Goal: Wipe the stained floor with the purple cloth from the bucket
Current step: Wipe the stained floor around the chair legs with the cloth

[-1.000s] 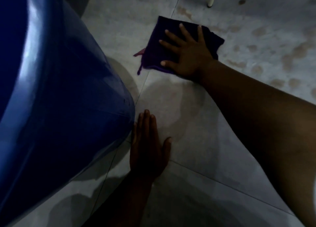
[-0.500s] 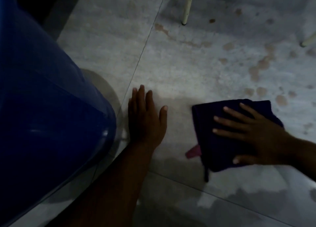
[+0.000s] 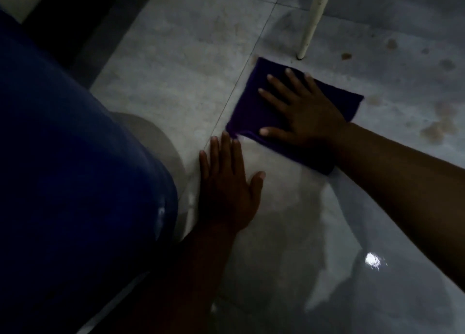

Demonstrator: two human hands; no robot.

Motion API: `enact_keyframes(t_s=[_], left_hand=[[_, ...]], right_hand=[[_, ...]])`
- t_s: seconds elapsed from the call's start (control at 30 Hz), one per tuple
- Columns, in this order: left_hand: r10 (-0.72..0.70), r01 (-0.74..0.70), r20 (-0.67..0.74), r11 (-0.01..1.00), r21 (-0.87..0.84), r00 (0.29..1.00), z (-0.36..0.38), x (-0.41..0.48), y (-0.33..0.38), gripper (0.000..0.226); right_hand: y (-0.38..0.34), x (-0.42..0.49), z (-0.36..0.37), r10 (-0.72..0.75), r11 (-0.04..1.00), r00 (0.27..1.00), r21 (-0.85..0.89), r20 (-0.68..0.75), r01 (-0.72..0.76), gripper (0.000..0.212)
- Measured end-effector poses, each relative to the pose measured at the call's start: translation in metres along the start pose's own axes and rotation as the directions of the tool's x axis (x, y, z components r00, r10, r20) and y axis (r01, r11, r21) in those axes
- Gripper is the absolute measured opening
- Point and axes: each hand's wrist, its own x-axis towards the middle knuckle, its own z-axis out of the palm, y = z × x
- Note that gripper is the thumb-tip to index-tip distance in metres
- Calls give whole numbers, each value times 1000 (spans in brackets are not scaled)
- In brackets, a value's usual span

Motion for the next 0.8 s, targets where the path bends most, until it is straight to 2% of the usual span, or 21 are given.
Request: enact_keyframes(t_s=[0.17,0.3,0.67,0.8], left_hand=[[2,-2,29,1000,21,1000,0,-2,1,81],[-41,38,79,999,39,996,-2,4,3,85],[-55,58,117,998,-25,992,-5,4,3,85],[-45,50,126,998,-41,991,-4,4,1,85]], right_hand=[[-33,90,-9,-98,995,995,-6,8,98,91],[-29,151,-19,-84,996,996,-22,29,85,89],[34,221,-49,118,993,987,-12,107,-117,93],[47,223,-55,269,962,958,18,100,-272,94]])
